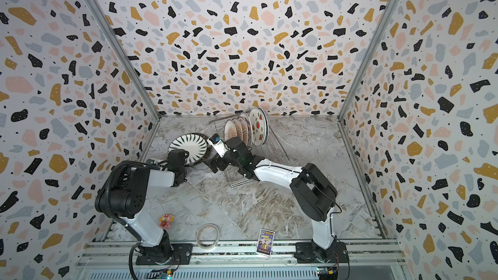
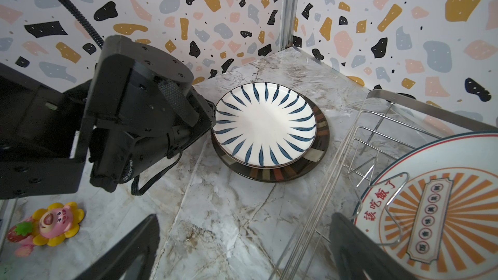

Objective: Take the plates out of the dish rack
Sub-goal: 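Release the plate and raise the left gripper toward the rack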

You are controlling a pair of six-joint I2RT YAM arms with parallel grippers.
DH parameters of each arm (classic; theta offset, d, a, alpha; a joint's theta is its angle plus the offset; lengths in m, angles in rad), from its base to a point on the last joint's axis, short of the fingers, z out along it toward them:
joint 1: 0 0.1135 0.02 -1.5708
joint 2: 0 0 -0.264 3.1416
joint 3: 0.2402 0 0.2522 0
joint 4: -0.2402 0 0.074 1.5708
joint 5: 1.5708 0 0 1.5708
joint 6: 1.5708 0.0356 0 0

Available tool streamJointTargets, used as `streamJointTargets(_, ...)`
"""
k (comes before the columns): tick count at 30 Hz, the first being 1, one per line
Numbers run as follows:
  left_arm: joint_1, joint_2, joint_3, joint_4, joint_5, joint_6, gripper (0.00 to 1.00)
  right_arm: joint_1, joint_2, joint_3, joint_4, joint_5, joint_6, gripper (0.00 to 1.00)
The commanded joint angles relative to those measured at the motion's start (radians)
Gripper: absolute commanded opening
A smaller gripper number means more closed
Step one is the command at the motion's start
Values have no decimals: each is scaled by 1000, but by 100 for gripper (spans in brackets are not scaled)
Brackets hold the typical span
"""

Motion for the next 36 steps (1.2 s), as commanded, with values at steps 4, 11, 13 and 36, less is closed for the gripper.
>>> streamJointTargets(4,-3,-97,-22,-4,-27,67,42,0,-111,-7,-1,2,0,99)
streamJointTargets(11,-3,-211,-50,-16,30,119,74,-46,-211,-57,5,35,51,99)
streamJointTargets(13,-3,-257,-65,-2,72,151,84,-66,-247,-80,6,67,77,99)
streamJointTargets(36,-230,-686,-207,371,700,569,100,-371,-426,-213,-7,175,179,100)
